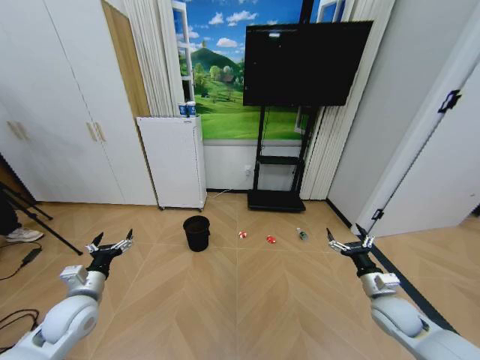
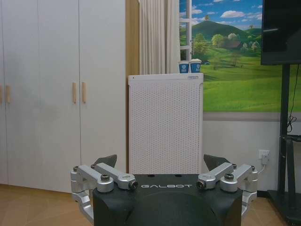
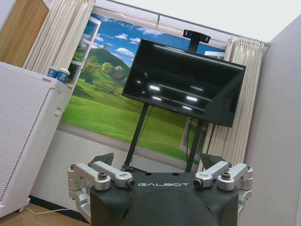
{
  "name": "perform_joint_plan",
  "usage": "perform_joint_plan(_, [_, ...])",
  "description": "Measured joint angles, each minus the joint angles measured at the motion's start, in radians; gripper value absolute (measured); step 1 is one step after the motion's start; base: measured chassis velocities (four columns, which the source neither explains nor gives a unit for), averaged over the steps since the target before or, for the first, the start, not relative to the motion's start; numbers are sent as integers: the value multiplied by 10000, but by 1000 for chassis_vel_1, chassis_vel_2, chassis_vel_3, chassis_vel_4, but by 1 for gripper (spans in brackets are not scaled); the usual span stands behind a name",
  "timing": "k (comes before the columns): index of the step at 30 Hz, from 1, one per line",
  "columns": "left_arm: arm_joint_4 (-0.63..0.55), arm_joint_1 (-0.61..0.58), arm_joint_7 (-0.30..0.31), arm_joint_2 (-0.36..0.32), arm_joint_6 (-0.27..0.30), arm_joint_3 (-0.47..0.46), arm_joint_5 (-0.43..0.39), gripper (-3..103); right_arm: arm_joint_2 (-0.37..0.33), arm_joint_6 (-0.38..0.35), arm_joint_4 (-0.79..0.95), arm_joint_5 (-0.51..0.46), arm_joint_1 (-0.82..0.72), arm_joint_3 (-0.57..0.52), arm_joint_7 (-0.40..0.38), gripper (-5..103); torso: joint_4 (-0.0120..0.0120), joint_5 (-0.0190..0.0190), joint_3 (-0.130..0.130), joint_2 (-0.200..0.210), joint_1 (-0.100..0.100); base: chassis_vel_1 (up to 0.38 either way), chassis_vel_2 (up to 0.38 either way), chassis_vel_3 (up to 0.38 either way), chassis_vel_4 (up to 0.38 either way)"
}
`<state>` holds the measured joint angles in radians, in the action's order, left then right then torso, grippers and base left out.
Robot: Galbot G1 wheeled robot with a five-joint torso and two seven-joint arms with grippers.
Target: Pick up the trash bin and place the garbage on the floor into it.
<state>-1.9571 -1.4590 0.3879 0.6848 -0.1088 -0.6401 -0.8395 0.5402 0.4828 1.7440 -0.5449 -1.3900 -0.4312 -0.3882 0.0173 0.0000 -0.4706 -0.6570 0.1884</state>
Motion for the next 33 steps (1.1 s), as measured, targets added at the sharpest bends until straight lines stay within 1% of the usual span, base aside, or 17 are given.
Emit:
perform_joint_plan(15, [10,93,11,-50,-14,167,-37,100,38,141,47,-30,-8,7,95,100,1,0,0,-1,0,0,0,0,0])
perform_joint_plan(21, [-20,86,69,-84,16,161,-164,100,129,182,46,-104,12,194,232,100,1,0,0,0,0,0,0,0,0])
perform_joint_plan(33, [37,127,35,26,6,266,-129,100,106,19,-9,-167,178,432,198,100,0,0,0,0,0,0,0,0,0])
